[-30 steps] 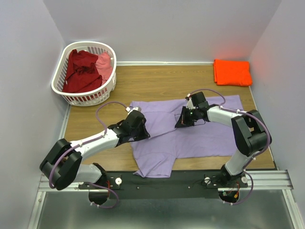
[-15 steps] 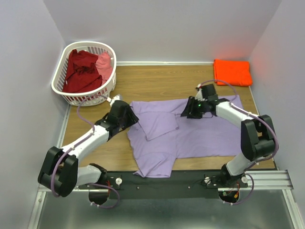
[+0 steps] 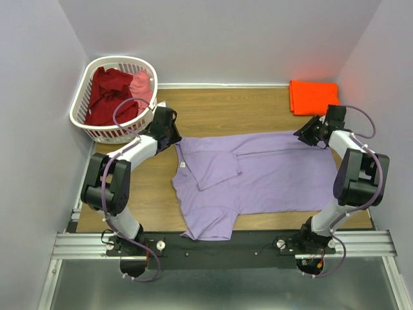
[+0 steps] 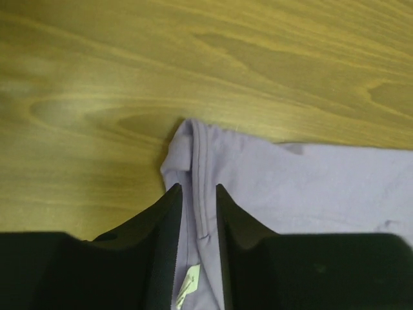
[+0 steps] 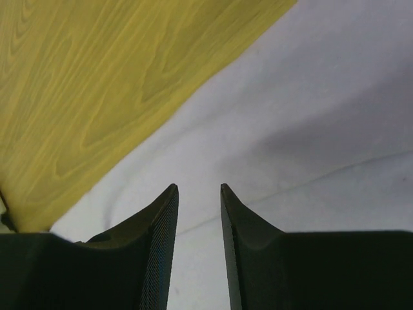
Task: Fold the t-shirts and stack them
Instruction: Fold the tshirt
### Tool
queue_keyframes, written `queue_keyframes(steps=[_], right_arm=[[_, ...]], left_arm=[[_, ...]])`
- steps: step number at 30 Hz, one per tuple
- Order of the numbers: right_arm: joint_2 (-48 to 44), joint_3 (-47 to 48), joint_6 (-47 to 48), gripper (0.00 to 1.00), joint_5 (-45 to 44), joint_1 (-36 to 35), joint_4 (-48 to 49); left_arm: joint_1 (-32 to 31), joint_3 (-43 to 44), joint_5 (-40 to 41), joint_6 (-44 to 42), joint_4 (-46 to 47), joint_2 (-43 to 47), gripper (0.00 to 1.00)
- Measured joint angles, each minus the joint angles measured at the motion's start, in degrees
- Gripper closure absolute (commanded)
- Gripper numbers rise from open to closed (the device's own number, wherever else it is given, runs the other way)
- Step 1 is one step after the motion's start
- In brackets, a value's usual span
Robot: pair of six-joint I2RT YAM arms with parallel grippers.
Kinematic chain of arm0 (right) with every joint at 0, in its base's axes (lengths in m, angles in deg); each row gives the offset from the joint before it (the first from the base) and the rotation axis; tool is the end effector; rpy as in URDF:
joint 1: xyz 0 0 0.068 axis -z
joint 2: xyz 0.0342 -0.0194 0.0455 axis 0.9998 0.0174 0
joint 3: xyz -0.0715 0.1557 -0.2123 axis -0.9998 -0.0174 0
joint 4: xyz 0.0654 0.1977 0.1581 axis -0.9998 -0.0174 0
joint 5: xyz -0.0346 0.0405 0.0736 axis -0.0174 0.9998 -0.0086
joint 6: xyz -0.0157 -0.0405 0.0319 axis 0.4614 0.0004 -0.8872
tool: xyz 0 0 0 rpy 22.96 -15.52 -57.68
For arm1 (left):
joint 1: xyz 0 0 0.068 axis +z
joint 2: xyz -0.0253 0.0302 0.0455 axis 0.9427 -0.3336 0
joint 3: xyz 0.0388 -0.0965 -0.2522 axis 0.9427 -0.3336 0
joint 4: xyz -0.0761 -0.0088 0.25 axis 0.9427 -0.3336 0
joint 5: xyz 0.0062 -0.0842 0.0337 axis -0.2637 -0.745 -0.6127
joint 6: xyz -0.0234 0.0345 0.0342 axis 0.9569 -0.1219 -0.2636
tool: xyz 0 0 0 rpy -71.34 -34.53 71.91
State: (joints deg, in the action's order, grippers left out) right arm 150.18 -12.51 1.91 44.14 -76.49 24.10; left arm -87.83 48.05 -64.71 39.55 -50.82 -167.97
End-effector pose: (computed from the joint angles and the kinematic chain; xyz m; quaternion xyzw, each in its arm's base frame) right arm 0.3511 -0.0674 0.2028 0.3055 0.8736 0.1946 0.3250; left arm 0.3422 -0.1029 0.2063 -0.1694 0.9001 -0.1377 0.3770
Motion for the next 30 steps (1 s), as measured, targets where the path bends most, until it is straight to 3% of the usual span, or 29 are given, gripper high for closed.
queue_keyframes(steps=[13, 25, 27, 30], right_arm=[[13.16, 4.87, -3.98, 0.63, -0.74, 11.72, 7.67], [21.03, 8.61, -8.52, 0.62, 2.89, 15.58, 17.14], [22.43, 10.27, -8.66, 0.62, 3.5, 15.56, 17.77], [23.71, 12.09, -8.57, 0.58, 4.44, 15.5, 17.97]], left_arm=[[0.68, 6.32, -1.14, -0.09, 1.95, -13.57, 0.8], [4.09, 26.95, -1.05, -4.44, -6.19, -26.56, 0.83], [4.52, 30.25, -1.05, -5.03, -7.72, -28.52, 0.83], [4.87, 33.62, -0.9, -5.7, -9.6, -30.08, 0.73]])
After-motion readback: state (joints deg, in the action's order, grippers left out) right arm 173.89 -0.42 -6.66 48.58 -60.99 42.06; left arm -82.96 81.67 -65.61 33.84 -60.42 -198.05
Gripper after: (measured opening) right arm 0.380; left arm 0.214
